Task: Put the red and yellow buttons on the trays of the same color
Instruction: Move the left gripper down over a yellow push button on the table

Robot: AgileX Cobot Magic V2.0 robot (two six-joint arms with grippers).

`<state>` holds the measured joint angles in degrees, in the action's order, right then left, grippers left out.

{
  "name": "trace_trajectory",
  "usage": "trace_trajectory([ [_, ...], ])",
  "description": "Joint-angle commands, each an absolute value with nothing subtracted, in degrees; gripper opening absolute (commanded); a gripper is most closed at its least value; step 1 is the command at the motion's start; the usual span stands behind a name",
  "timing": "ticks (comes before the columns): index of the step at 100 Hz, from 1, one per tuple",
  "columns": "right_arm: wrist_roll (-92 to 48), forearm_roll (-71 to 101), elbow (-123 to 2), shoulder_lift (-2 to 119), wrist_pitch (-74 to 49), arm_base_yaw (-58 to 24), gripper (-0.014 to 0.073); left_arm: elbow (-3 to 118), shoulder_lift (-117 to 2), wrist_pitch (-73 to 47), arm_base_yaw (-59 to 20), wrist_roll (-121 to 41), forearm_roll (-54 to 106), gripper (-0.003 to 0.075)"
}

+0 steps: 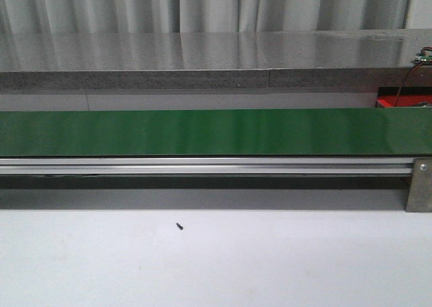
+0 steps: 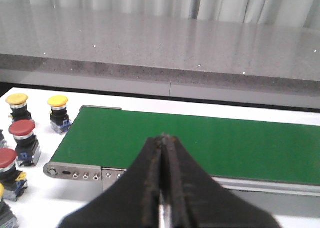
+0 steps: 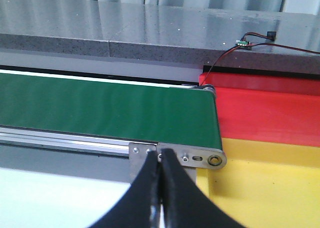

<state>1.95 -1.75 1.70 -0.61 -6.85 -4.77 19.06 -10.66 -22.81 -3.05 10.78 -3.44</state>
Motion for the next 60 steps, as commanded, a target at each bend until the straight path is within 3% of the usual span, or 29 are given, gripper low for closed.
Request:
trace_trajectory([
  [1, 1.83, -2.14, 0.61, -1.62, -2.06, -4.83, -0.0067, 27.56, -17.1, -26.74, -3.01, 11.41, -3.04, -0.002],
  [23, 1.83, -2.14, 0.61, -1.62, -2.06, -4.83, -0.0067, 37.58, -30.17, -42.09, -3.01, 11.41, -3.04, -0.002],
  [60, 1.83, -2.14, 0.61, -1.62, -2.06, -4.83, -0.0067, 37.98, -41.13, -42.61, -3.01, 11.41, 0.0, -0.002],
])
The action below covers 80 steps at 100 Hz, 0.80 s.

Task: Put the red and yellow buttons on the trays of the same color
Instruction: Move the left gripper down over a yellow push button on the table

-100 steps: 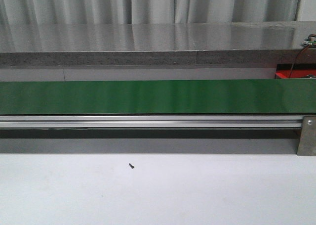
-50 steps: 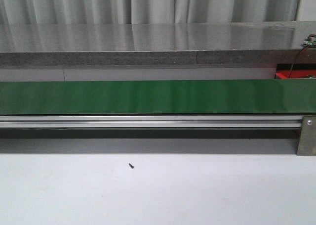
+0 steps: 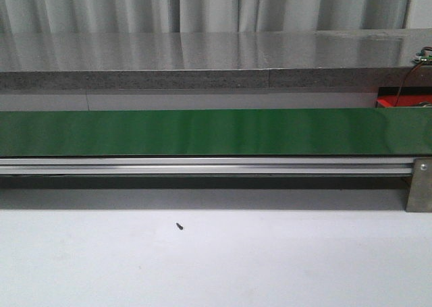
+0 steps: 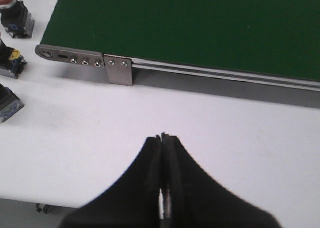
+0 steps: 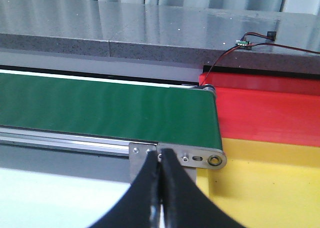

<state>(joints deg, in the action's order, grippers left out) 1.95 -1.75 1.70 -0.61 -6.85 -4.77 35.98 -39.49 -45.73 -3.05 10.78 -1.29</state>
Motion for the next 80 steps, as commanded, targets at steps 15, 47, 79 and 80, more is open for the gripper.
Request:
trace_trajectory([
  [15, 1.83, -2.14, 0.61, -1.62, -2.06, -4.83, -0.0067, 37.98, -42.83, -43.42, -3.01, 11.41, 1.51, -0.002],
  [47, 1.83, -2.14, 0.61, -1.62, -2.06, -4.83, -0.0067, 37.98, -43.36, -44.53, -3.01, 11.41, 0.82, 0.0209],
  [79, 1.83, -2.14, 0.61, -1.62, -2.06, -4.83, -0.0067, 37.98, -43.36, -45.4, -3.01, 11.41, -0.32, 0.0643],
  [80, 1.83, -2.14, 0.61, -1.62, -2.06, -4.83, -0.0067, 37.98, -43.36, -45.41, -3.01, 11.41, -0.32, 0.064],
])
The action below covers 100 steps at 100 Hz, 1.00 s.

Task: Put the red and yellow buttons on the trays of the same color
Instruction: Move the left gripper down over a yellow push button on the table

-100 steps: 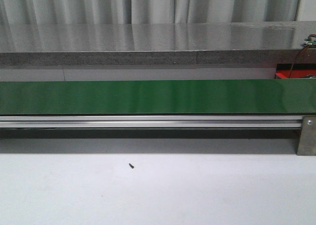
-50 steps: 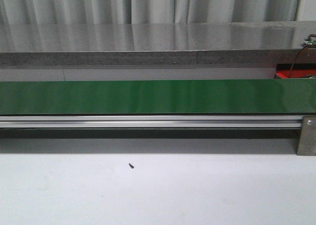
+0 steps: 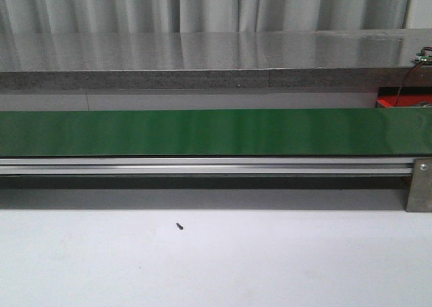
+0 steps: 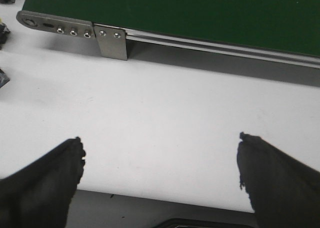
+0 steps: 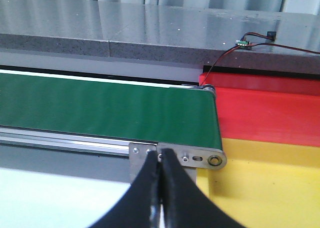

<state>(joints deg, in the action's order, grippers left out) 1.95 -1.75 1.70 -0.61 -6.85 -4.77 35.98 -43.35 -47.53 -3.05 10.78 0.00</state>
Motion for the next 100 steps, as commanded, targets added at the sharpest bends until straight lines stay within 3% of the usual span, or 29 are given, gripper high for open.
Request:
trace_trajectory([
  [1, 1.83, -2.14, 0.61, -1.62, -2.06, -4.83, -0.0067, 37.98, -43.36, -45.52, -3.01, 11.54, -0.53, 0.0638],
  [16, 1.83, -2.14, 0.61, -1.62, -2.06, -4.83, -0.0067, 38.22, -43.36, -46.47, -0.84, 14.04, -2.65, 0.0586],
  [34, 1.83, -2.14, 0.61, -1.62, -2.06, -4.83, -0.0067, 41.59, -46.72, -49.42, 7.22, 14.04, -4.75, 0.0545],
  [56, 1.83, -2.14, 0.61, -1.62, -2.06, -4.83, -0.0067, 47.15, -54.51, -47.61, 18.39, 13.42, -4.16, 0.0544],
  [100, 1.83, -2.14, 0.61, -1.62, -2.06, -4.83, -0.0067, 57.16, -74.54, -46.55, 29.32, 13.33, -4.71, 0.0544],
])
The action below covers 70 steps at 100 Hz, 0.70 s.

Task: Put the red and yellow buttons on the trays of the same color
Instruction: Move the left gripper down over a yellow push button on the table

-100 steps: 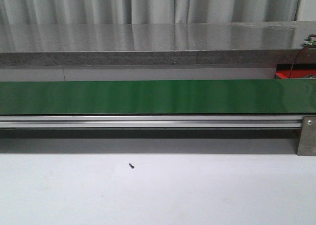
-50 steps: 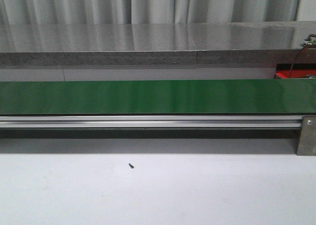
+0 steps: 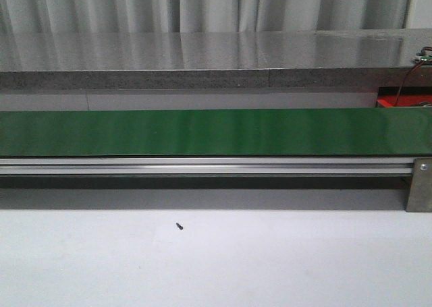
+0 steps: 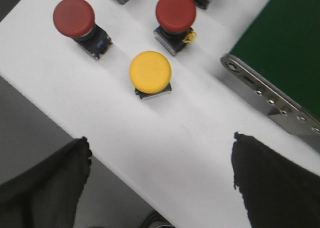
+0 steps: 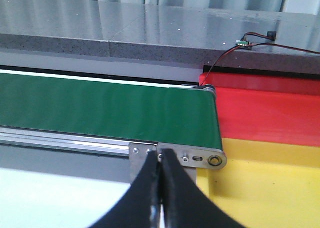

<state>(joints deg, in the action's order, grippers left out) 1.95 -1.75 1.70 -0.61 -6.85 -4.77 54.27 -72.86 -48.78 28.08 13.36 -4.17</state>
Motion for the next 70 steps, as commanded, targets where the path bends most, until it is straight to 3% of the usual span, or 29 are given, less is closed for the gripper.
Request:
trace_trajectory([
  [1, 1.83, -2.14, 0.61, -1.62, -2.06, -4.83, -0.0067, 57.33, -74.99, -46.4, 29.67, 13.33, -4.87, 0.0544],
  [70, 1.83, -2.14, 0.61, -1.62, -2.06, -4.83, -0.0067, 57.54, -92.02, -35.42, 30.23, 13.33, -7.12, 0.0544],
])
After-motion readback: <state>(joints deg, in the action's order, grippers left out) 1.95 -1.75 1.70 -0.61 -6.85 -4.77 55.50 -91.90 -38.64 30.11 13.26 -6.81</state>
